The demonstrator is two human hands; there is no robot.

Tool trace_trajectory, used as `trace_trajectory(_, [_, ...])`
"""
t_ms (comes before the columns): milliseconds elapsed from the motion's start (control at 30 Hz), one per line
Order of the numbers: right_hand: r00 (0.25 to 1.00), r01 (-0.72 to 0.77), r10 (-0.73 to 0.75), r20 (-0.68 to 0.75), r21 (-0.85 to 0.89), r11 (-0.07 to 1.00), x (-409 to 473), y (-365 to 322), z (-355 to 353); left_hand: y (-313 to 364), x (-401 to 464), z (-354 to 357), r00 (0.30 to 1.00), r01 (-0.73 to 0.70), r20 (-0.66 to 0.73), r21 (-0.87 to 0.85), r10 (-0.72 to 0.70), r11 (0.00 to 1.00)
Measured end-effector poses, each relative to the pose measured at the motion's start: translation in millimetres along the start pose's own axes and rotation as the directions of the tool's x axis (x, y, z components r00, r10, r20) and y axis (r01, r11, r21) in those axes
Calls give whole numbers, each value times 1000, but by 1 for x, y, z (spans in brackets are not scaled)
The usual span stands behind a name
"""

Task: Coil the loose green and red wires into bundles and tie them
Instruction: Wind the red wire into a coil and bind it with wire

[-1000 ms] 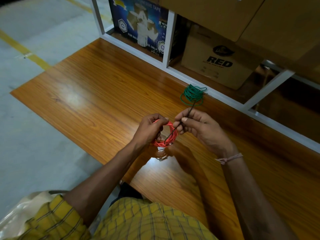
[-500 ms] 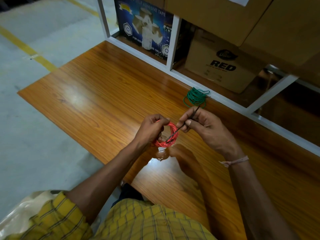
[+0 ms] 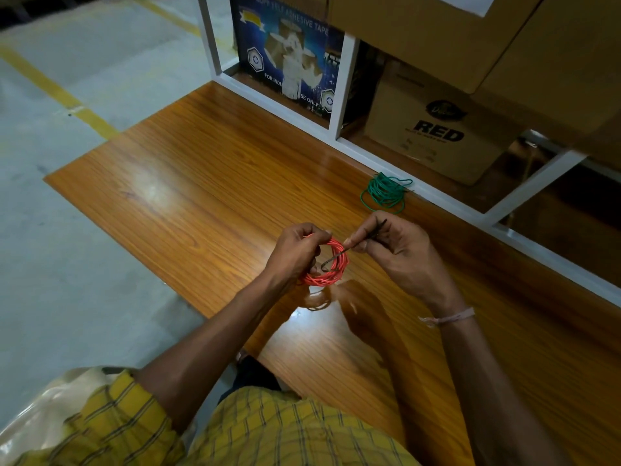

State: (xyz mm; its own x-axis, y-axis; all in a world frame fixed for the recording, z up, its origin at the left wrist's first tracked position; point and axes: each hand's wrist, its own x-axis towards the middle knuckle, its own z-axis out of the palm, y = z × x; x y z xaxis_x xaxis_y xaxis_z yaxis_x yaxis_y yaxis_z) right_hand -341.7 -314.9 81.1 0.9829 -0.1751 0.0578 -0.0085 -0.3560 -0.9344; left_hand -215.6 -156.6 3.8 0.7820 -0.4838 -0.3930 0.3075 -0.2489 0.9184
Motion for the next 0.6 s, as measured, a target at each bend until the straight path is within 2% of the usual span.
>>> trace_trajectory(100, [1000,-1,0,13,50,999,-3,-7,-6,0,1,-1,999,31,9,-19,-31,999])
trace_trajectory(233, [999,-11,10,38,17,1000,0,-1,-7,1,0,-1,998,59,34,-58,-57,997])
trace_trajectory(400, [999,-23,27,32,-123,992,7,20,-1,2,0,0,997,53,61,-28,-51,998])
trace_trajectory(600, [988,126,-149,-40,-350,928,10,32,10,3,0,2,998,28,54,-21,-27,999])
